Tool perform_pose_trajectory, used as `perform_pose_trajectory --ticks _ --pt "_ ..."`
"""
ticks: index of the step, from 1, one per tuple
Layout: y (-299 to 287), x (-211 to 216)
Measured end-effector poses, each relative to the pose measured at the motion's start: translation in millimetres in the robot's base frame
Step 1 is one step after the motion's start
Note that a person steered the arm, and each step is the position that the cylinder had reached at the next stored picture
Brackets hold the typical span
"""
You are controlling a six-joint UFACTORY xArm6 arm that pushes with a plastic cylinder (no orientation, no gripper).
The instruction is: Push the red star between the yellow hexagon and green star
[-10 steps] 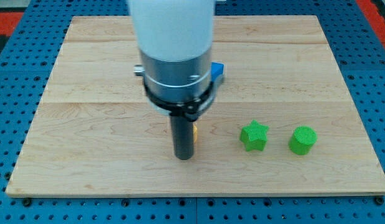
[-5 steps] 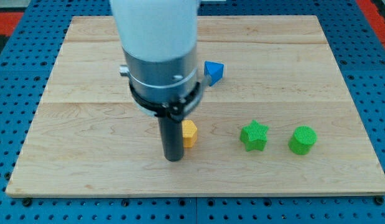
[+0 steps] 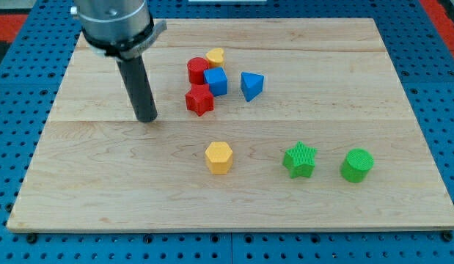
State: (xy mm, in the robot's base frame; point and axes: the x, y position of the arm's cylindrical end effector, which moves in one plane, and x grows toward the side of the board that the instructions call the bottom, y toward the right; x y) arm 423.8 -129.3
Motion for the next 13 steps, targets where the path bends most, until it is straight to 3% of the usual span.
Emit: perform_pose_trajectory --ticks 2,3,4,8,9,10,11,13 --pt "76 -19" --pt "76 -45" --pt "105 -44" --pt "139 45" --pt "143 36" --pt "181 -3" --pt "191 30" --pt "162 38"
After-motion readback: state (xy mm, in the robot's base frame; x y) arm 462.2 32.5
